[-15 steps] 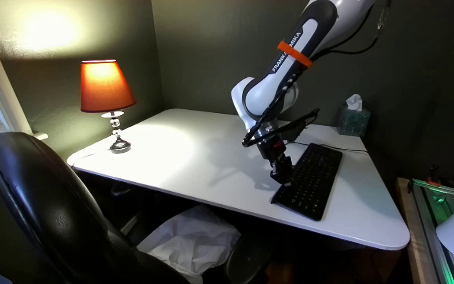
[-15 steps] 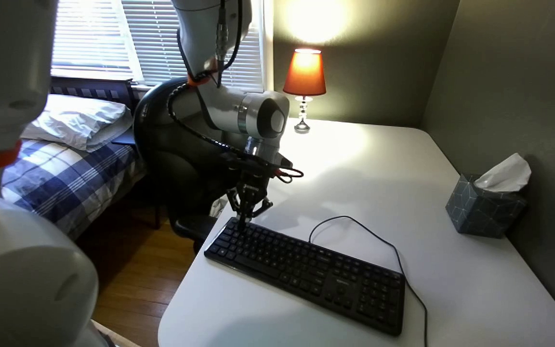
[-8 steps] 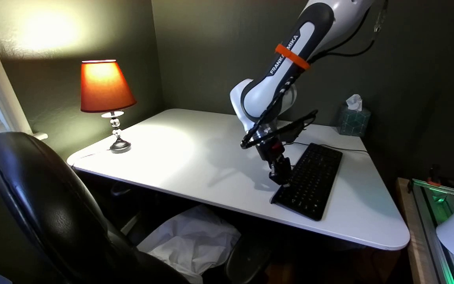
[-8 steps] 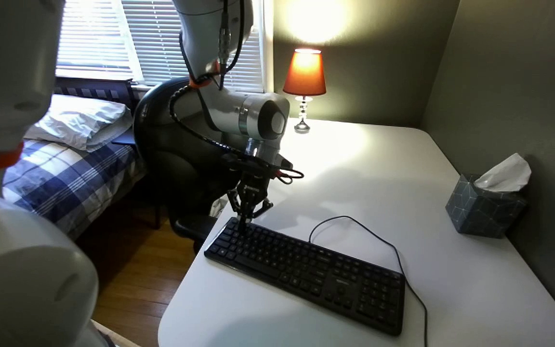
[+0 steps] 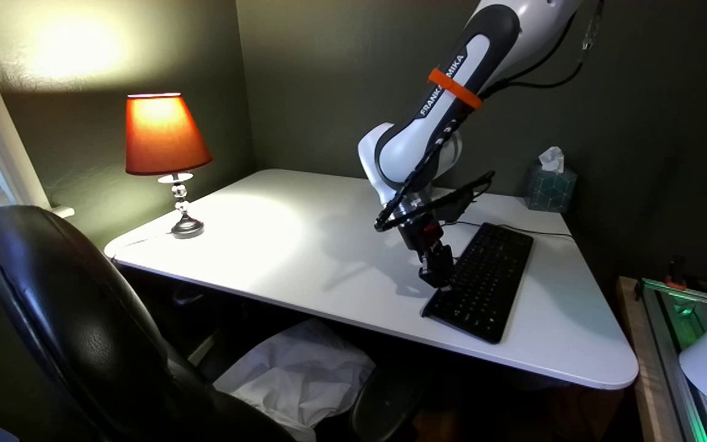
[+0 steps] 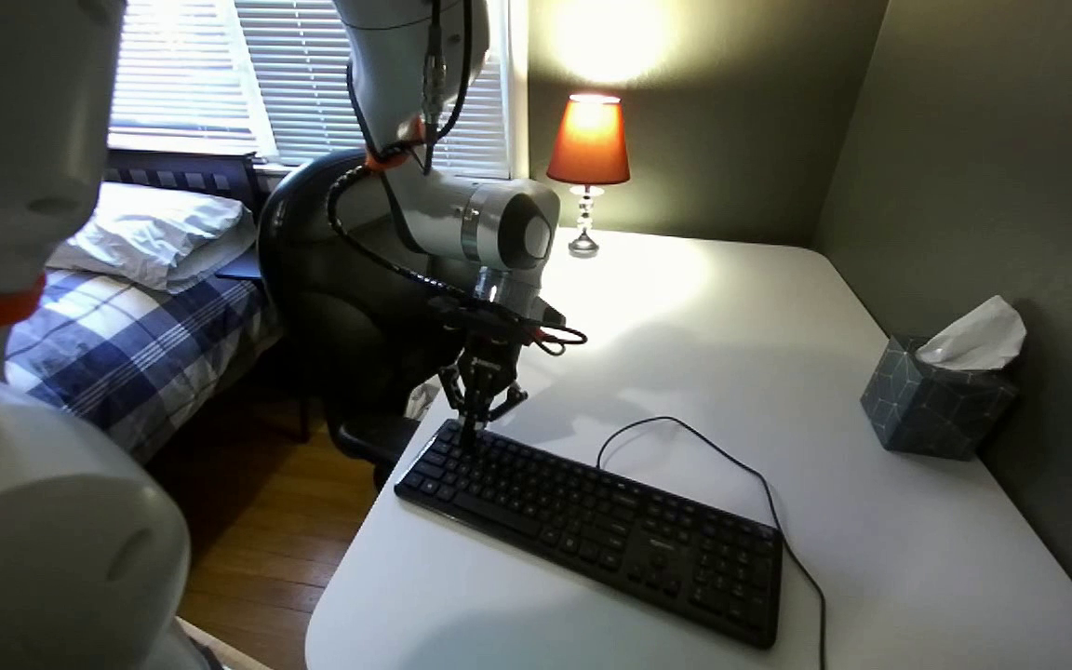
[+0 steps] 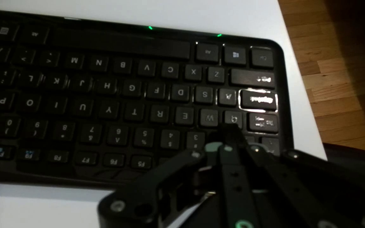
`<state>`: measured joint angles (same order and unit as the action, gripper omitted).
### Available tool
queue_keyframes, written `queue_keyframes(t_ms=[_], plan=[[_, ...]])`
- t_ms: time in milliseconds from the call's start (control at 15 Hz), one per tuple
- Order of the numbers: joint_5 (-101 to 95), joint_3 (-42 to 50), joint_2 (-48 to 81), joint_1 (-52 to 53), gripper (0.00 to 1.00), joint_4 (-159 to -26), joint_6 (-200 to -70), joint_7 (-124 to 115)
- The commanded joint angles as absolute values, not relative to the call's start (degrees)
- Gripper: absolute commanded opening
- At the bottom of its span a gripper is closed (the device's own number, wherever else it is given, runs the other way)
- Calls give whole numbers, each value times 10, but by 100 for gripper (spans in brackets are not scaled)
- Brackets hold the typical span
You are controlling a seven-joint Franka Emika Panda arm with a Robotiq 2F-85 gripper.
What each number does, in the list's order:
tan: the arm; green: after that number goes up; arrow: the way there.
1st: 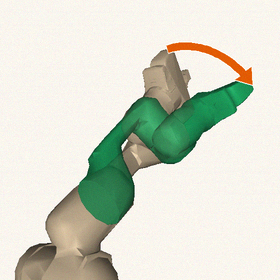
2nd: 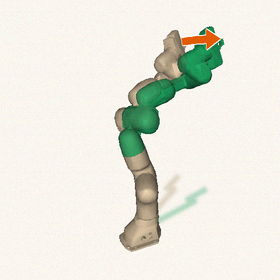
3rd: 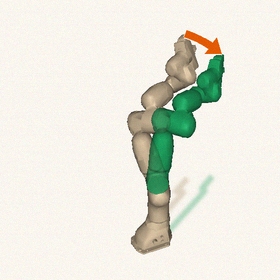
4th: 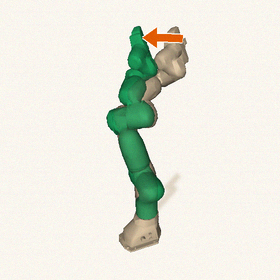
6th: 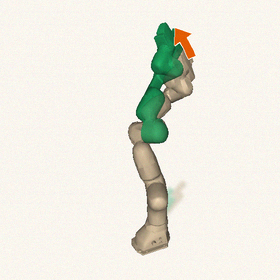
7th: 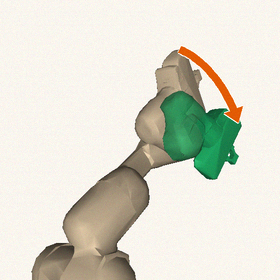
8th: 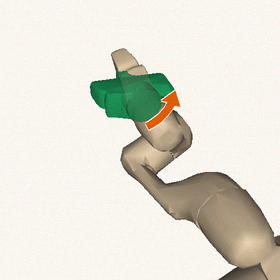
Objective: Press a key on the keyboard
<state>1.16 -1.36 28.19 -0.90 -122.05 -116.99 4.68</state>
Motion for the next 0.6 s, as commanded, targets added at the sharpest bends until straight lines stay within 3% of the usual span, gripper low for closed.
queue_keyframes(t_ms=[0, 533], plan=[[15, -14, 286, -8, 0, -1217, -1170, 46], [6, -13, 247, 0, 0, -1253, -1190, 36]])
